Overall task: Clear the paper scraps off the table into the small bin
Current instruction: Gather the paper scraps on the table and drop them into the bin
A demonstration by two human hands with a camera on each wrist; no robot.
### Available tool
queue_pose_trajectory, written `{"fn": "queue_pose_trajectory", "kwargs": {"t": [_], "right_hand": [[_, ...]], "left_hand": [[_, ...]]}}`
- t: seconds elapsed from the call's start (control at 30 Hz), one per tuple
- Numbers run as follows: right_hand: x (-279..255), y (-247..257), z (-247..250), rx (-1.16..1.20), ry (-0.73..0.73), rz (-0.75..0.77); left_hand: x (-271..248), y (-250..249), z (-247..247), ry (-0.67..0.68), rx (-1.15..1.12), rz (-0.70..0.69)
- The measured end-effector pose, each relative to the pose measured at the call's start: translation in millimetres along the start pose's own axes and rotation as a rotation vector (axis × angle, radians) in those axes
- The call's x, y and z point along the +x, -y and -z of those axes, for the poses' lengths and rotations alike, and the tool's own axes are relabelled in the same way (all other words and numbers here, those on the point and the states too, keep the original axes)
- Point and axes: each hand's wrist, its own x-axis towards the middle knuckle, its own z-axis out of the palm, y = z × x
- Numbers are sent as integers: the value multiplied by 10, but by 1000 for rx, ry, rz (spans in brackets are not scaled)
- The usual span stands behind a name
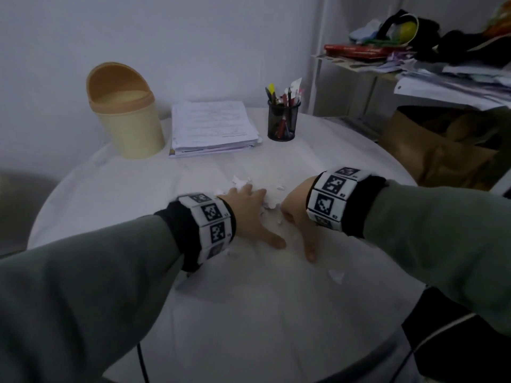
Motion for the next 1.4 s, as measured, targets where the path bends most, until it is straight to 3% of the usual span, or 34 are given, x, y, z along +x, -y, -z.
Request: {"fn": "queue_pose_trajectory", "kwargs": {"t": [0.07, 0.2, 0.4, 0.6, 0.77, 0.87, 0.97, 1.07, 1.17, 1.3, 1.4], "right_hand": [[-32, 8, 2, 68, -12, 7], [-101, -16, -46, -27, -25, -41], [-157, 38, -159, 66, -110, -67], [-305, -124, -274, 29, -120, -143], [-257, -77, -312, 230, 6, -93], [-86, -98, -209, 399, -170, -139], [53, -73, -102, 446, -179, -187], [151, -30, -22, 450, -180, -143], [206, -13, -16, 519, -296, -91], [238, -70, 13, 631, -425, -112], [272, -56, 16, 585, -405, -166]], "left_hand": [[39, 38, 26, 8, 3, -23], [-3, -34, 39, -24, 19, -48], [60, -223, -18, -76, 17, 46], [113, -93, 33, 38, -35, 81], [-57, 25, 142, 86, 42, -18], [-163, 75, 160, 123, 49, -119], [-221, 172, 228, 88, 21, -154], [-174, 318, 344, -8, -33, -125], [4, 451, 428, -76, -71, -57], [314, 539, 447, -44, -61, 23], [457, 489, 414, -18, -60, 12]]}}
